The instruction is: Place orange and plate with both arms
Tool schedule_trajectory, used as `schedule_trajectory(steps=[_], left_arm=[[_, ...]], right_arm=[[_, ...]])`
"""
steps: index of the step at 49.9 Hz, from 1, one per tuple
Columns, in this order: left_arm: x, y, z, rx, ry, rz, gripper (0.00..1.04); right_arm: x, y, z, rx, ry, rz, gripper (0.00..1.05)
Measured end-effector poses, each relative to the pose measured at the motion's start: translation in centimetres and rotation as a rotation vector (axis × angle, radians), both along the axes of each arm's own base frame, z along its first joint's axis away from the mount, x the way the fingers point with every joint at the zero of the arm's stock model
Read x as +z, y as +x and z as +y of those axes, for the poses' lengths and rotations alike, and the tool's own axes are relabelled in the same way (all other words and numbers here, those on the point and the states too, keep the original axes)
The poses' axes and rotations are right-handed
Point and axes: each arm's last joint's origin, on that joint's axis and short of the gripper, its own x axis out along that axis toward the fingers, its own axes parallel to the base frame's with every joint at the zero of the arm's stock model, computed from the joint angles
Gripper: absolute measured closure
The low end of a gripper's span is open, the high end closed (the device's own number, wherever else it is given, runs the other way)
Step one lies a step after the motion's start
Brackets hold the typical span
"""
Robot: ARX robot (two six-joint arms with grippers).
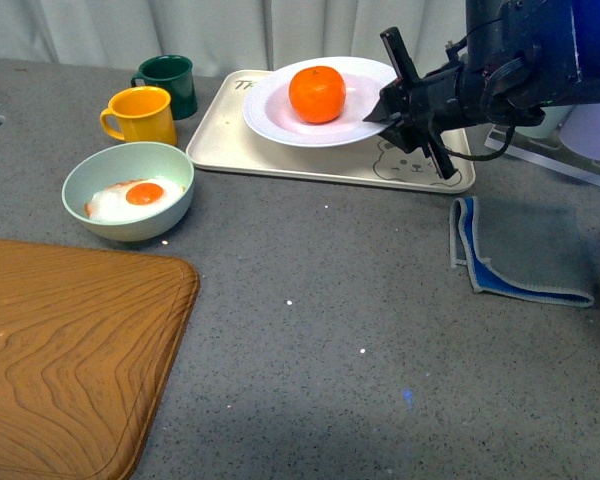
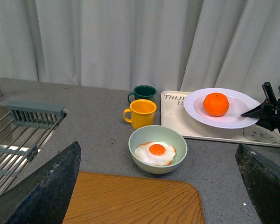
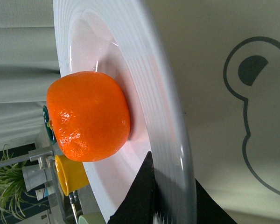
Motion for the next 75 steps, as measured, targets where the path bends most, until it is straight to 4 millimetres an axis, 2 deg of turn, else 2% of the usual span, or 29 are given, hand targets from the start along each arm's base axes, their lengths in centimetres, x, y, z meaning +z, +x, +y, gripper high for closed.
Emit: schedule_trajectory(steps=[9,23,26,31,36,38,48,52,55,58,63,66,70,75], left_arm=[[0.0,0.0,0.0,0.000,0.000,0.000,0.07],[0.0,0.0,0.0,0.000,0.000,0.000,0.07],[0.0,0.0,0.0,0.000,0.000,0.000,0.07],[0.0,0.0,0.0,0.000,0.000,0.000,0.07],[0.0,0.0,0.0,0.000,0.000,0.000,0.07],[0.0,0.0,0.0,0.000,0.000,0.000,0.07],[0.0,0.0,0.0,0.000,0.000,0.000,0.07],[0.0,0.0,0.0,0.000,0.000,0.000,0.07],[0.0,0.0,0.0,0.000,0.000,0.000,0.07],[0.0,0.0,0.0,0.000,0.000,0.000,0.07],[0.0,0.0,0.0,0.000,0.000,0.000,0.07],[0.0,0.0,0.0,0.000,0.000,0.000,0.07],[0.0,0.0,0.0,0.000,0.000,0.000,0.07],[0.0,0.0,0.0,0.000,0.000,0.000,0.07]], right_arm=[[-1.1,0.3,0.7,0.009,-0.043,0.052,1.00],[-1.1,0.1,0.6,-0.015,-0.107,0.030,0.61],[-1.0,-0.3,0.3,-0.033,-0.169,0.017,0.48],[0.1,-0.7,0.1,-0.025,-0.385,-0.052,0.27],[1.6,-0.8,0.2,0.011,-0.550,-0.146,0.09],[2.1,-1.0,0.2,0.022,-0.586,-0.170,0.08],[3.9,-2.1,0.7,0.090,-0.794,-0.303,0.10],[4.7,-2.9,0.7,0.105,-0.827,-0.329,0.10],[5.3,-3.5,0.7,0.085,-0.898,-0.416,0.12],[5.9,-4.7,0.0,-0.055,-1.000,-0.640,0.24],[7.1,-9.8,-3.0,-0.174,-1.060,-0.881,0.47],[8.3,-12.6,-4.6,-0.213,-1.071,-0.934,0.59],[9.3,-15.1,-6.0,-0.232,-1.081,-0.952,0.72],[9.2,-17.8,-7.1,-0.223,-1.092,-0.937,0.86]])
